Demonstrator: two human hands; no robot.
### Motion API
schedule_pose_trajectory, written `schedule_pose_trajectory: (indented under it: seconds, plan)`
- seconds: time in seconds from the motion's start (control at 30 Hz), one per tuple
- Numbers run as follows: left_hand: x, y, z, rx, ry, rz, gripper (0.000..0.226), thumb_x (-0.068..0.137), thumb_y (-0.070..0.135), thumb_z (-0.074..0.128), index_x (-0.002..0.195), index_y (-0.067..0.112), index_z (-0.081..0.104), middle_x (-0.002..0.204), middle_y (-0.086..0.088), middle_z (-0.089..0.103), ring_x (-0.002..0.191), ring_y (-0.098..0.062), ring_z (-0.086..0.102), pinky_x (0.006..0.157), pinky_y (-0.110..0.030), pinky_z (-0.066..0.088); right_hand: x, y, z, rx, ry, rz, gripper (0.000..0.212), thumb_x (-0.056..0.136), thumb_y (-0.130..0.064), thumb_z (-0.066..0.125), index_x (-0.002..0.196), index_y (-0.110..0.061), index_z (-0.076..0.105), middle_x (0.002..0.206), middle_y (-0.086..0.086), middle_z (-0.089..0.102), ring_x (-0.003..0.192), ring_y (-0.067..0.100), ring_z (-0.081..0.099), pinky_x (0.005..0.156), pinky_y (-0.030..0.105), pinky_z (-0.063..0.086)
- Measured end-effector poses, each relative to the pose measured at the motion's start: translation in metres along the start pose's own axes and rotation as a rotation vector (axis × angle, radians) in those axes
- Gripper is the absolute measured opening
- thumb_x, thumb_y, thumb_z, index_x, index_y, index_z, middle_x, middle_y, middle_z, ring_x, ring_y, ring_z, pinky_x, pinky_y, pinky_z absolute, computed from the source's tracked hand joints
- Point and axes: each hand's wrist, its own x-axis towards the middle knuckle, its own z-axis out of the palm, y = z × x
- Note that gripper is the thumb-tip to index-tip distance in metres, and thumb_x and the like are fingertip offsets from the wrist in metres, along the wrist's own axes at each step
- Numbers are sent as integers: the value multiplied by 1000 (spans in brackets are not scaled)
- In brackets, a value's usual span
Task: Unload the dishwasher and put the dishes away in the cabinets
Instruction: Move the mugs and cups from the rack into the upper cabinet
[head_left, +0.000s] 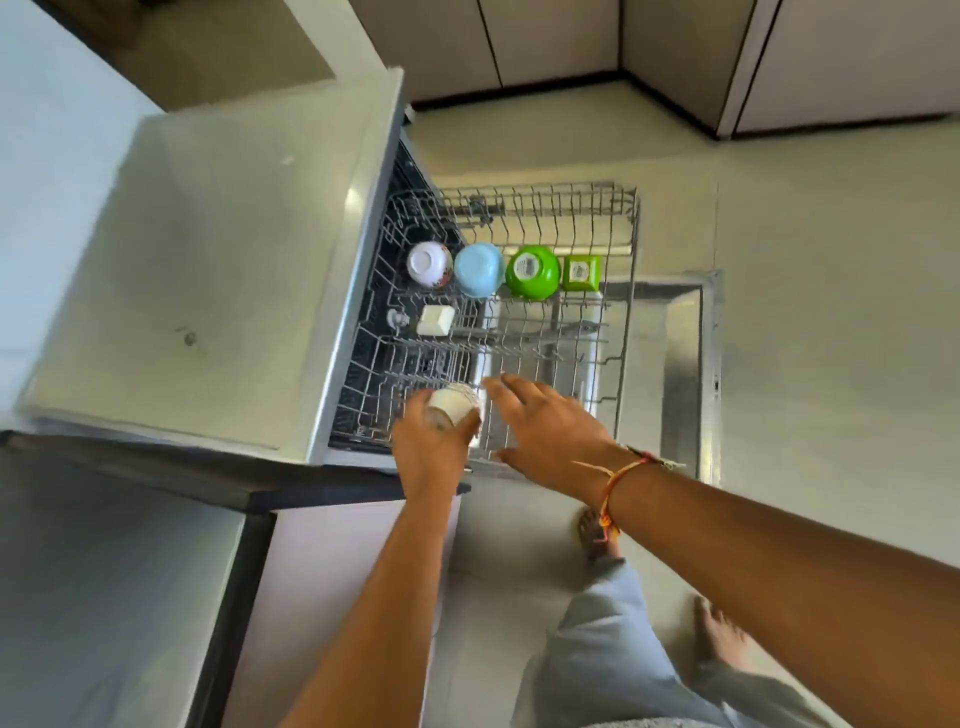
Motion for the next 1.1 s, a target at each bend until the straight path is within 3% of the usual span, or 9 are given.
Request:
schedule_pose_trajectory:
  seconds: [0.17, 0.37, 0.47, 0.6, 0.7, 0.77, 0.87, 0.97, 1.1]
  plan:
    - [-116, 45, -52, -231, 15, 104, 57, 65, 41, 81, 117, 30, 61, 99, 7, 69, 89, -12, 65, 78, -40, 56, -71, -27, -43, -36, 154, -256, 83, 85, -40, 71, 153, -23, 26, 156, 3, 35, 140, 26, 36, 111, 44, 39]
    - [-215, 63, -120, -295, 174, 155, 48, 67, 28, 84, 104, 40, 56, 88, 18, 65, 79, 8, 61, 63, -16, 51, -126, -84, -78, -36, 271, -602, 72, 77, -31, 81, 141, -19, 50, 141, 5, 54, 128, 26, 52, 105, 40, 44]
    - [-242, 55, -163, -347, 312, 160, 57, 68, 29, 85, 114, 38, 53, 98, 20, 63, 88, 1, 62, 69, -13, 50, -132, -135, -91, 24, 274, -699, 69, 75, -32, 81, 136, -20, 53, 135, 3, 57, 123, 22, 54, 105, 35, 46]
    - [-274, 26, -242, -452, 574, 206, 59, 74, 31, 83, 124, 32, 52, 111, 19, 61, 97, 2, 62, 76, -12, 51, -138, -233, -107, 153, 253, -809, 64, 75, -33, 82, 132, -18, 57, 130, 2, 60, 117, 19, 57, 103, 32, 47]
    - [-294, 2, -306, -572, 676, 260, 57, 73, 26, 84, 121, 36, 53, 114, 18, 64, 101, 3, 63, 80, -16, 54, -146, -301, -116, 317, 240, -881, 63, 73, -33, 84, 129, -21, 59, 127, -3, 62, 114, 8, 57, 100, 16, 44]
    - [-308, -17, -349, -613, 714, 299, 59, 72, 28, 84, 122, 34, 53, 116, 14, 66, 103, -3, 65, 83, -22, 54, -149, -348, -118, 392, 225, -937, 60, 72, -35, 84, 126, -28, 61, 122, -11, 64, 109, 0, 58, 94, 16, 48]
    - [-325, -47, -412, -549, 777, 335, 68, 68, 36, 84, 127, 31, 49, 119, 11, 66, 105, -2, 64, 85, -19, 51, -153, -423, -118, 503, 200, -1002, 51, 70, -35, 85, 116, -38, 63, 109, -20, 68, 101, -1, 64, 85, 16, 52]
    - [-335, -77, -477, -453, 860, 349, 63, 69, 39, 86, 121, 42, 50, 116, 22, 65, 109, 3, 61, 88, -17, 51, -153, -502, -116, 577, 193, -1049, 51, 70, -41, 87, 113, -39, 61, 103, -24, 69, 96, -2, 64, 77, 8, 49]
    - [-342, -116, -554, -329, 917, 354, 61, 72, 45, 81, 118, 54, 43, 117, 36, 53, 101, 21, 55, 79, -1, 43, -147, -599, -108, 617, 209, -1100, 53, 72, -47, 83, 118, -35, 59, 106, -23, 67, 94, -6, 63, 75, 6, 48]
